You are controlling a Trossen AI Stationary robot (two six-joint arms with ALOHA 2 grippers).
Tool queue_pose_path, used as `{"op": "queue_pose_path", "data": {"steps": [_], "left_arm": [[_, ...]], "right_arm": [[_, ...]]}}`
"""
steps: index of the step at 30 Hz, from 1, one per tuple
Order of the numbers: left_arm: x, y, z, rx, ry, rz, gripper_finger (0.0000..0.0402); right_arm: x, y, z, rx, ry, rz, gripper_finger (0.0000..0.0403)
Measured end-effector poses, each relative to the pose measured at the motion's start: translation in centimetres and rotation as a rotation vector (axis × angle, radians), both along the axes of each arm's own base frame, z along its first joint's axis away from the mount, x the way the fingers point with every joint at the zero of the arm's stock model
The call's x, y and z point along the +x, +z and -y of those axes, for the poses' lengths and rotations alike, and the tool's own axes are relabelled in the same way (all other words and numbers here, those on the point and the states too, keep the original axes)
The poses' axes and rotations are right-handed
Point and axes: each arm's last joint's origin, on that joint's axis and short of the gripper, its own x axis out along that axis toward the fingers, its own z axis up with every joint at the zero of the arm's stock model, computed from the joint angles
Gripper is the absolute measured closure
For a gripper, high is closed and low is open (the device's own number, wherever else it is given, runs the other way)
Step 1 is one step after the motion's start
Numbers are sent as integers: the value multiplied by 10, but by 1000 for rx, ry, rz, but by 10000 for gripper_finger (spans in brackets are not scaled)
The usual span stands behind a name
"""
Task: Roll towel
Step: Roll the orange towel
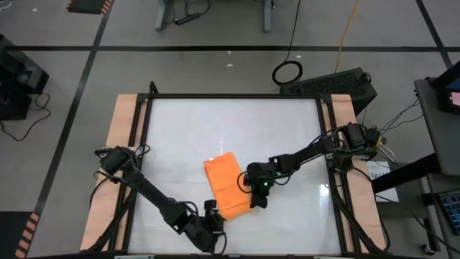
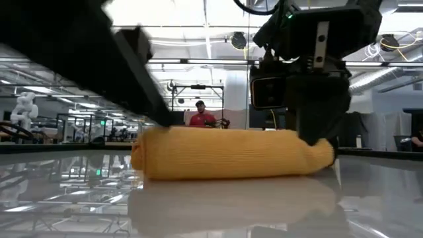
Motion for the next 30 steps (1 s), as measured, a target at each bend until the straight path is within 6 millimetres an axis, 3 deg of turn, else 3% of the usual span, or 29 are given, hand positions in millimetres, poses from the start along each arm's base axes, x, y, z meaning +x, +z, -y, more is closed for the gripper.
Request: {"op": "queue_pose_path", "data": {"steps": [5,16,22,30], "left_arm": [[-7,-8,-8,59,132,-62,174],[-12,-3,-16,175,182,-52,174],[-23,9,-29,349,257,-44,174],[-25,1,-39,466,228,-125,174]], "right_arm": [[4,2,10,11,-48,18,399],[10,2,36,-18,-159,29,399],[11,2,48,-42,-217,32,399],[12,1,53,-52,-239,27,399]]}}
